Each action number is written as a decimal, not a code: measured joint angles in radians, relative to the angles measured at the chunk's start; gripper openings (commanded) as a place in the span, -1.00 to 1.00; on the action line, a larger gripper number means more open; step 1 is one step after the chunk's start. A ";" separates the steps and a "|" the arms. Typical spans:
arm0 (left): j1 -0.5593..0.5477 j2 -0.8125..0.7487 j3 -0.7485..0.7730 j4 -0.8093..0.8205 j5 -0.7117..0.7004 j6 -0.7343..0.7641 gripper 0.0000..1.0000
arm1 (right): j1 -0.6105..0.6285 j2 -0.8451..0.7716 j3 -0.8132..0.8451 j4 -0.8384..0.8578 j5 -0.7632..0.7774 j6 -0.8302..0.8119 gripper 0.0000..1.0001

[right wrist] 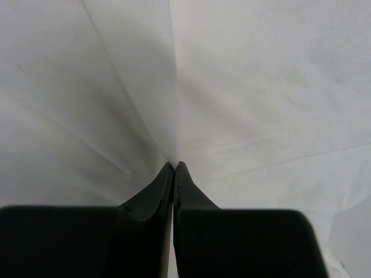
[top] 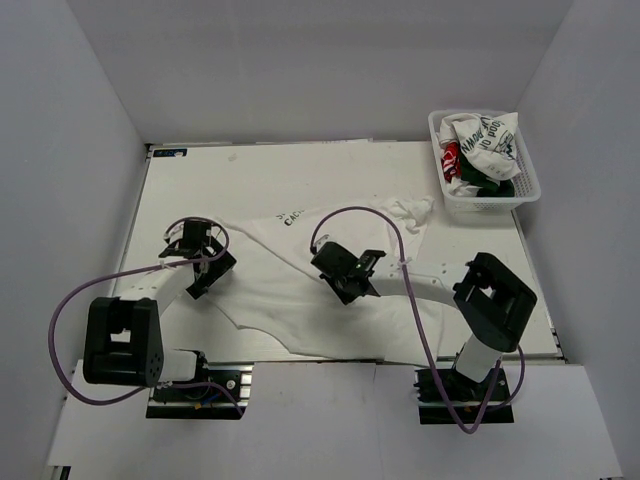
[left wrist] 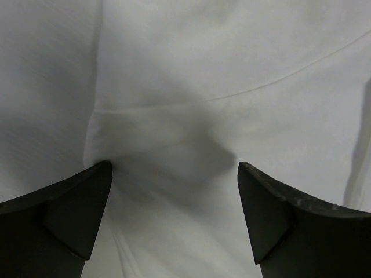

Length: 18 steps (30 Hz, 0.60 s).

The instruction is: Fold and stack the t-shirts

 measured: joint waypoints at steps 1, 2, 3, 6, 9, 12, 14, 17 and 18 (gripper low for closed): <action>0.000 0.005 0.006 -0.006 -0.011 -0.002 1.00 | -0.003 -0.001 0.000 -0.002 0.000 -0.003 -1.00; 0.000 0.010 0.010 -0.012 -0.019 -0.002 1.00 | -0.004 -0.003 0.001 -0.006 -0.003 -0.006 -1.00; 0.000 0.013 0.012 -0.016 -0.030 -0.002 1.00 | -0.008 -0.005 0.002 -0.011 -0.006 -0.011 -1.00; 0.000 0.015 0.013 -0.026 -0.054 -0.002 1.00 | -0.018 -0.014 0.008 -0.026 -0.015 -0.019 -1.00; 0.001 0.013 0.013 -0.033 -0.065 -0.002 1.00 | -0.035 -0.021 0.035 -0.023 -0.003 -0.020 -1.00; 0.001 0.006 0.009 -0.037 -0.069 0.002 1.00 | -0.078 -0.019 0.112 -0.003 0.051 -0.029 -1.00; 0.001 0.000 0.005 -0.041 -0.068 0.006 1.00 | -0.121 0.002 0.210 0.020 0.096 -0.047 -1.00; 0.002 -0.003 0.004 -0.045 -0.064 0.020 1.00 | -0.190 0.086 0.399 0.079 0.147 -0.086 -1.00; 0.002 -0.003 0.004 -0.045 -0.064 0.026 1.00 | -0.217 0.121 0.460 0.100 0.158 -0.102 -1.00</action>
